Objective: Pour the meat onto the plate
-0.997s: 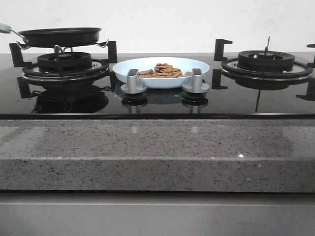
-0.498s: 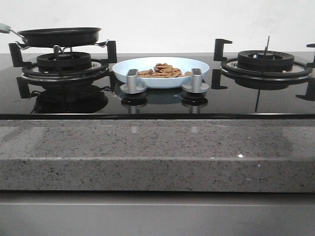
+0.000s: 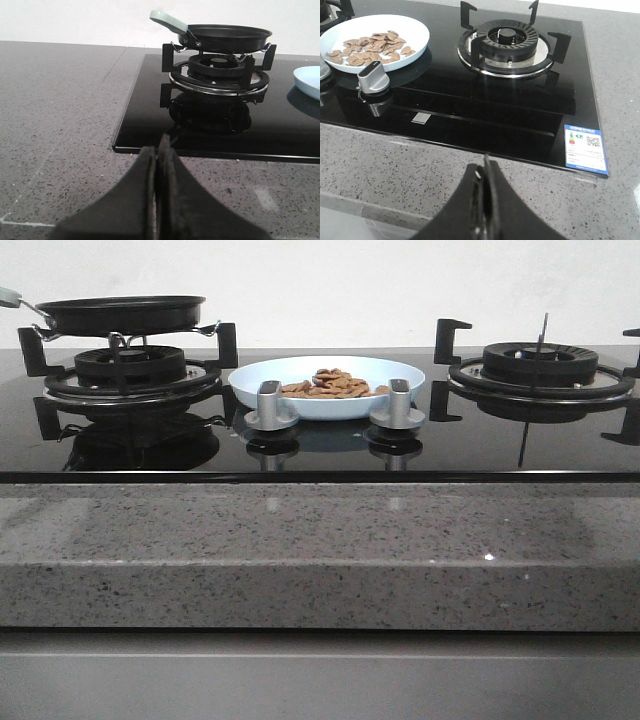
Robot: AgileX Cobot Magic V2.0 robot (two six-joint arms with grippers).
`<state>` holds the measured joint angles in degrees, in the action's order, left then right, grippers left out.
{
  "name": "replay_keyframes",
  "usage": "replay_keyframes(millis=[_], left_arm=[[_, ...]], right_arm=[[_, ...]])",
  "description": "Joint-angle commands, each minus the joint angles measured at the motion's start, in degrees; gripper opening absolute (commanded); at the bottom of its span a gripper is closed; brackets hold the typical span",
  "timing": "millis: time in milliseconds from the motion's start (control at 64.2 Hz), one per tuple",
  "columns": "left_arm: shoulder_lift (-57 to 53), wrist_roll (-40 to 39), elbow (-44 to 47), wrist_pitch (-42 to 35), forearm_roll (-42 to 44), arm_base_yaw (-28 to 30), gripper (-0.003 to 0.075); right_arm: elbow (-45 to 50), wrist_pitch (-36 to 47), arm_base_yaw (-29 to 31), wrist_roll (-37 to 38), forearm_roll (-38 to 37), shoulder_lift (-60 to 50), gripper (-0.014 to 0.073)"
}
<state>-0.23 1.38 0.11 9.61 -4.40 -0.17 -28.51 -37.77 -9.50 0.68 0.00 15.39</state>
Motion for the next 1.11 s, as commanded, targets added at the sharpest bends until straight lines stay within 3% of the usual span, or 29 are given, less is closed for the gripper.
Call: replay_keyframes(millis=[0,187,389,498,794,1090], left_arm=[[-0.95,-0.08,0.40,-5.11,-0.66,-0.43,-0.0020],[-0.95,-0.08,0.40,-5.11,-0.66,-0.43,-0.0020],[-0.95,-0.08,0.40,-5.11,-0.66,-0.43,-0.0020],[-0.95,-0.08,0.40,-5.11,-0.66,-0.43,-0.0020],[-0.95,-0.08,0.40,-5.11,-0.66,-0.43,-0.0020],[-0.95,-0.08,0.40,-5.11,-0.66,-0.43,-0.0020]], right_arm=[[-1.56,4.72,0.28,-0.15,-0.47,0.59,-0.0059],[0.12,8.90,0.28,-0.15,0.00,0.34,-0.0059],[11.95,31.08,5.45,-0.15,0.54,-2.65,-0.0059],[19.29,37.77,8.45,-0.15,1.30,-6.62,-0.0059],[29.65,37.77,9.53,-0.15,3.72,-15.51,-0.0059],[29.74,33.63,9.53,-0.15,3.72,-16.96,-0.0059]])
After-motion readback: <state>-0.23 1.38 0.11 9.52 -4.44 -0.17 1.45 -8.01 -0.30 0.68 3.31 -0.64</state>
